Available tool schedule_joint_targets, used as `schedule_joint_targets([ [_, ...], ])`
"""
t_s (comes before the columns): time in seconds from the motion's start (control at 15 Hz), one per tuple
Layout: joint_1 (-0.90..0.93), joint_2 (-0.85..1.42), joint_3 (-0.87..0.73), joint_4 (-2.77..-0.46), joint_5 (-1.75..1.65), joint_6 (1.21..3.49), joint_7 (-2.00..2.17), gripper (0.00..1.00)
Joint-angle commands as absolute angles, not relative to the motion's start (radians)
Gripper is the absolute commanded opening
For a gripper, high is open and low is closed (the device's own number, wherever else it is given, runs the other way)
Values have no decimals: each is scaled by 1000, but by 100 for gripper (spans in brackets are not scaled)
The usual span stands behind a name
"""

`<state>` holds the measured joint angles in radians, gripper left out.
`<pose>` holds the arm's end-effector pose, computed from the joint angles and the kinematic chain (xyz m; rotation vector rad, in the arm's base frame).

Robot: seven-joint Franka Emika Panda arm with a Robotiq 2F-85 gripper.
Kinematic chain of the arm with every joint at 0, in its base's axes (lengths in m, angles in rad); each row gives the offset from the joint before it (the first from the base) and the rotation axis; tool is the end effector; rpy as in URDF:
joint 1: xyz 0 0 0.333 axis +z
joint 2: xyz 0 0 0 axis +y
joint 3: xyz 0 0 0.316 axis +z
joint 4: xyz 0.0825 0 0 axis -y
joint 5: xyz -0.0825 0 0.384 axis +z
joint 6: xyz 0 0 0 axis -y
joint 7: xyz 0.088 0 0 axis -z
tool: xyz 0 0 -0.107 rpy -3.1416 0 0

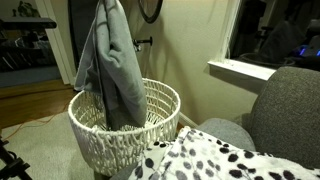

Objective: Put the grey blanket in the laundry hamper

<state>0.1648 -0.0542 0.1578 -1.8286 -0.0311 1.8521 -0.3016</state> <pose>0.5258 0.1751 0.5560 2.9479 0.9635 0.1201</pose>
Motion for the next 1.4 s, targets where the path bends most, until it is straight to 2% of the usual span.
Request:
schedule_joint_targets([
  [0.0, 172, -52, 165, -1839, -33, 1885, -294, 1],
  [1.33, 171, 29, 174, -1905, -100, 2029, -238, 1],
])
